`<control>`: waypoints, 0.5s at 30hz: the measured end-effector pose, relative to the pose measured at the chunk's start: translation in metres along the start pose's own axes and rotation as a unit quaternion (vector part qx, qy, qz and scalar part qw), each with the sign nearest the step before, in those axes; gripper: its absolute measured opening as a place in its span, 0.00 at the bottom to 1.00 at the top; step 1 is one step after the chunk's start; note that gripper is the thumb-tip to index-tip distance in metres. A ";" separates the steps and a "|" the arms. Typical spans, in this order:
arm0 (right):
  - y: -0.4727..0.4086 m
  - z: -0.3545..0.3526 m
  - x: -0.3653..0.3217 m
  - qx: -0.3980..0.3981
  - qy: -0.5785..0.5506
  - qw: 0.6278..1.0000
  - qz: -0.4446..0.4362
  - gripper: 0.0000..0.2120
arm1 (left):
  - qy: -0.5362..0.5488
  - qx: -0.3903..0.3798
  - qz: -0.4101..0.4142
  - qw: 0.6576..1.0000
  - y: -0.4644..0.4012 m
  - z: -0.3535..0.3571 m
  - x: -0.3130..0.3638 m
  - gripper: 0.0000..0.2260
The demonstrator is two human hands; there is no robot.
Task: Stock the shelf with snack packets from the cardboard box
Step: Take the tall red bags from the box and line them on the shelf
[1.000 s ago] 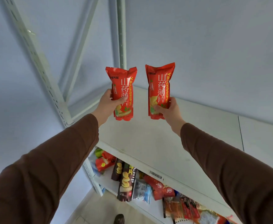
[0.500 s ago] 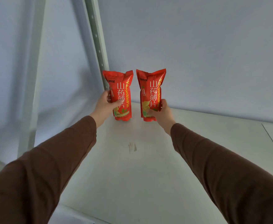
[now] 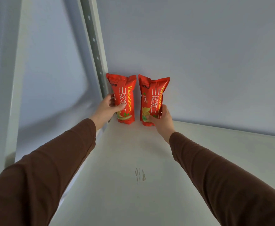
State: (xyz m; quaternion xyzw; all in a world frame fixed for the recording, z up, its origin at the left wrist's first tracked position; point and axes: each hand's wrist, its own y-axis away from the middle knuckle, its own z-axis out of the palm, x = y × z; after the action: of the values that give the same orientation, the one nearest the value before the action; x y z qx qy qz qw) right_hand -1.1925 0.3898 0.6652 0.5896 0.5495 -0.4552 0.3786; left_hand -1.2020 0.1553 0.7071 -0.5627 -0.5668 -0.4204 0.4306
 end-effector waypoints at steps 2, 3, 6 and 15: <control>-0.002 0.003 0.001 -0.005 0.006 1.000 0.000 0.28 | -0.006 -0.007 -0.002 1.000 -0.004 -0.002 -0.001 0.37; -0.003 0.004 0.001 -0.007 0.008 1.000 0.000 0.29 | -0.007 -0.011 -0.003 1.000 -0.004 -0.002 -0.002 0.38; -0.001 0.006 0.002 -0.004 0.022 1.000 -0.003 0.34 | -0.008 -0.019 -0.002 1.000 -0.003 -0.003 -0.003 0.37; 0.032 -0.024 0.005 0.043 0.133 0.989 -0.044 0.28 | -0.080 0.084 -0.030 0.993 0.041 0.012 -0.011 0.33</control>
State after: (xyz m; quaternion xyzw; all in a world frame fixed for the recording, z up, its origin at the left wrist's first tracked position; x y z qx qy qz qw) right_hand -1.1583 0.4101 0.6661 0.6355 0.6006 -0.4121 0.2561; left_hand -1.1616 0.1645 0.6928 -0.5394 -0.6491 -0.3377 0.4168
